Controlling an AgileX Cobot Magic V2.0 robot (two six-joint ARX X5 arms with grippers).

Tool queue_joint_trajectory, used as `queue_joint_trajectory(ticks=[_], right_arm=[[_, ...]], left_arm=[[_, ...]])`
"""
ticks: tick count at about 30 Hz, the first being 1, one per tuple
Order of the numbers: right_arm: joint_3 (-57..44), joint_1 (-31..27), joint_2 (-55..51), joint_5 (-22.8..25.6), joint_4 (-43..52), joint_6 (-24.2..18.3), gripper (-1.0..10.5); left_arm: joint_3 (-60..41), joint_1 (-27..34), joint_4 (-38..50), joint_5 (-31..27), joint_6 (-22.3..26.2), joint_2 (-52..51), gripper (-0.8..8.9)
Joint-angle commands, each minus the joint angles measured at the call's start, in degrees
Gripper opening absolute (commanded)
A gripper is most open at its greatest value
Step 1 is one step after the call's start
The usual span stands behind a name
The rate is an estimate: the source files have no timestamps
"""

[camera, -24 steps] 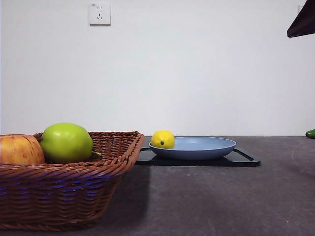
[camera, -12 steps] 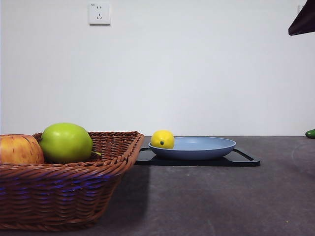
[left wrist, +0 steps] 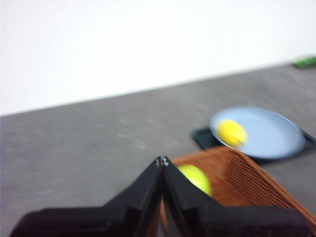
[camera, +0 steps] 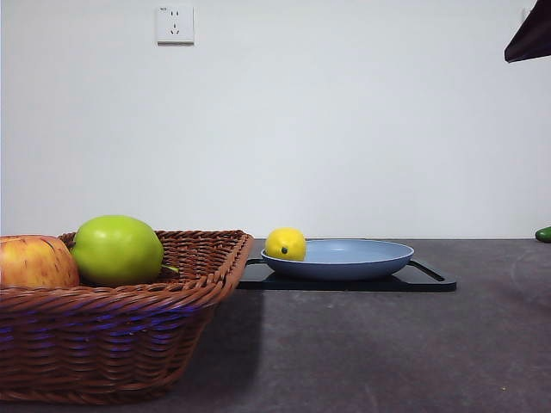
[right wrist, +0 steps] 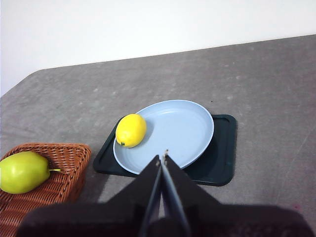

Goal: Take the lemon from the basket,put the lemon in the plate,hand out the plate

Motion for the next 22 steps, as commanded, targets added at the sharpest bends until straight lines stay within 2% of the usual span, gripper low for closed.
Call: queue_joint_trajectory(ticks=[1, 6, 10, 16, 22], right_arm=[[0.55, 0.31, 0.26, 0.15, 0.61, 0.52, 0.0], [0.55, 0.31, 0.26, 0.17, 0.61, 0.52, 0.0], [0.55, 0.31, 0.26, 0.15, 0.61, 0.52, 0.0], [0.55, 0.31, 0.26, 0.17, 0.61, 0.52, 0.0], [0.55, 0.31, 0.26, 0.17, 0.61, 0.52, 0.0]], left_arm=[[-3.17, 5.35, 2.14, -0.09, 0.79, -1.73, 0.09], [-13.55, 13.09, 8.28, 3.45, 0.48, -5.31, 0.09], [-20.85, 16.31, 12.79, 6.1, 0.39, -6.4, 0.09], [-26.91, 17.53, 16.39, 5.73, -0.79, -6.64, 0.09], [-30.14, 17.53, 16.48, 5.81, -1.42, -8.37, 0.09]])
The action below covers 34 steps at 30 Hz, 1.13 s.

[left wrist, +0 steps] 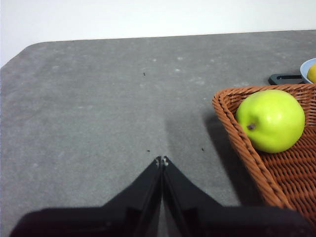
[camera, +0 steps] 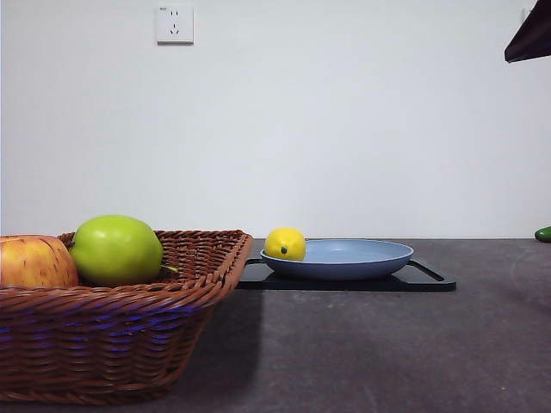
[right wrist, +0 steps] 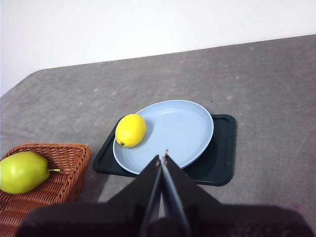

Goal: Take the lemon from the basket,put the lemon in the plate,hand out the plate

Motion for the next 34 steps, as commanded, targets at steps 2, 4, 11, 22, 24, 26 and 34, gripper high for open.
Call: queue_joint_trajectory(ticks=[2, 4, 11, 22, 24, 26, 34], right_arm=[[0.55, 0.31, 0.26, 0.17, 0.61, 0.52, 0.0], [0.55, 0.31, 0.26, 0.17, 0.63, 0.52, 0.0], [0.55, 0.31, 0.26, 0.17, 0.63, 0.52, 0.0], [0.55, 0.31, 0.26, 0.17, 0.63, 0.52, 0.0], [0.55, 0.31, 0.26, 0.17, 0.63, 0.52, 0.0], [0.55, 0.31, 0.26, 0.17, 0.63, 0.52, 0.0], [0.24, -0.98, -5.62, 6.14, -5.51, -14.67, 0.0]], left_arm=[[-1.31, 0.26, 1.16, 0.02, -1.79, -2.08, 0.09], [-1.31, 0.26, 1.11, 0.0, -2.8, -2.36, 0.09], [-1.31, 0.26, 1.14, -0.02, -2.91, -2.36, 0.09], [-1.31, 0.26, 1.11, -0.02, -2.91, -2.36, 0.09], [-1.29, 0.26, 1.14, -0.02, -2.91, -2.36, 0.09], [-1.31, 0.26, 1.11, -0.02, -2.91, -2.36, 0.09], [-1.29, 0.26, 1.14, -0.02, -2.91, -2.36, 0.09]])
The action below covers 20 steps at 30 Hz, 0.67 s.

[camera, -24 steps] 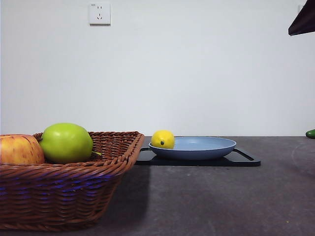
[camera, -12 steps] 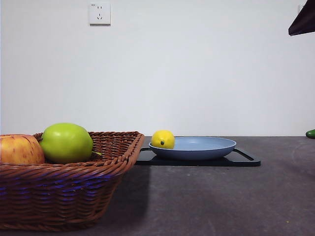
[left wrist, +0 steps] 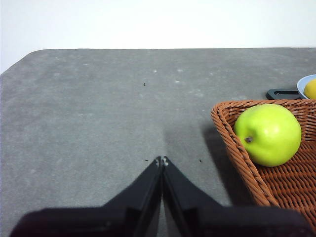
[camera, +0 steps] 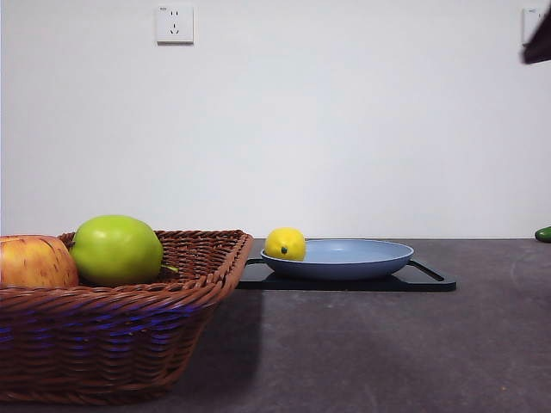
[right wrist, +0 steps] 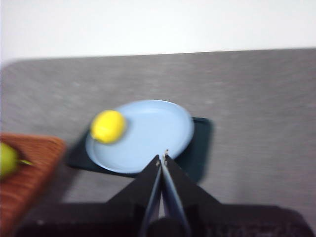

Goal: Take the lemon from the basket,put the lemon in the plate,hand out the plate

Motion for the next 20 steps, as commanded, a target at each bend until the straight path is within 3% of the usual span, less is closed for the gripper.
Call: queue_joint_trajectory(ticks=[1, 3, 11, 15, 20], right_arm=[[-0.22, -1.7, -4.81, 0.66, -3.06, -8.15, 0.0], [-2.1, -4.13, -8.5, -1.53, -3.28, -8.17, 0.0], [-16.52, -19.85, -24.46, -19.52, -1.09, -6.99, 0.0], [-21.81, -23.67, -27.65, -21.64, 1.81, -5.99, 0.0], [-26.05, -24.11, -29.0, -21.51, 4.5, -6.01, 0.0]], left_arm=[[-0.61, 0.26, 0.02, 0.0, -0.59, -0.17, 0.09], [-0.61, 0.26, 0.02, -0.02, -0.59, -0.17, 0.09], [-0.59, 0.26, 0.02, -0.02, -0.59, -0.17, 0.09], [-0.59, 0.26, 0.02, 0.0, -0.59, -0.17, 0.09], [-0.61, 0.26, 0.02, 0.0, -0.59, -0.17, 0.09]])
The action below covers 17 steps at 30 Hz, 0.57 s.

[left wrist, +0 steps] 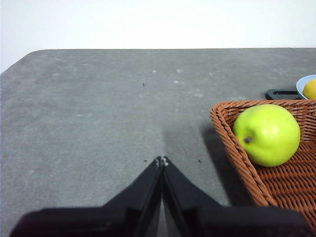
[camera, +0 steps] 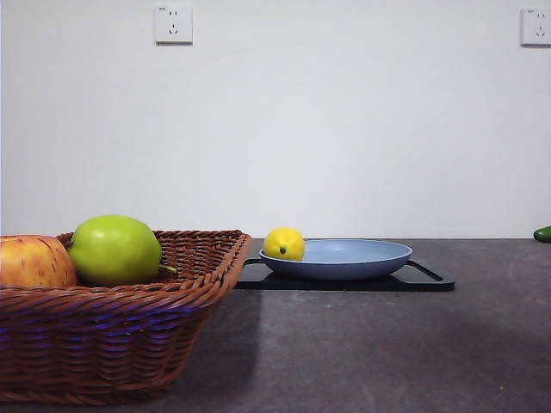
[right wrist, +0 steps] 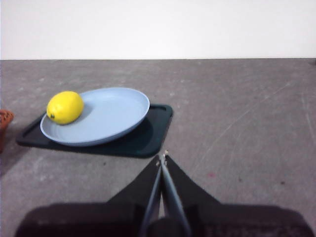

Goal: Take the lemon from the basket,put the lemon in the plate,hand out the plate

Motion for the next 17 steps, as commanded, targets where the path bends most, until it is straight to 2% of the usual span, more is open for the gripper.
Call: queue_joint_trajectory(ticks=[1, 6, 9, 17], right_arm=[[-1.51, 0.02, -0.61, -0.2, 0.92, 0.57, 0.0], [-3.34, 0.02, -1.22, -0.2, -0.31, 0.9, 0.0], [-3.34, 0.04, -1.22, -0.22, -0.52, 3.21, 0.0], [-3.34, 0.02, -1.2, 0.02, -0.52, 3.15, 0.0]], left_arm=[[-0.59, 0.26, 0.02, 0.0, -0.59, -0.17, 0.09], [-0.59, 0.26, 0.02, -0.02, -0.59, -0.17, 0.09], [-0.59, 0.26, 0.02, 0.0, -0.59, -0.17, 0.09], [-0.59, 0.26, 0.02, 0.0, -0.59, -0.17, 0.09]])
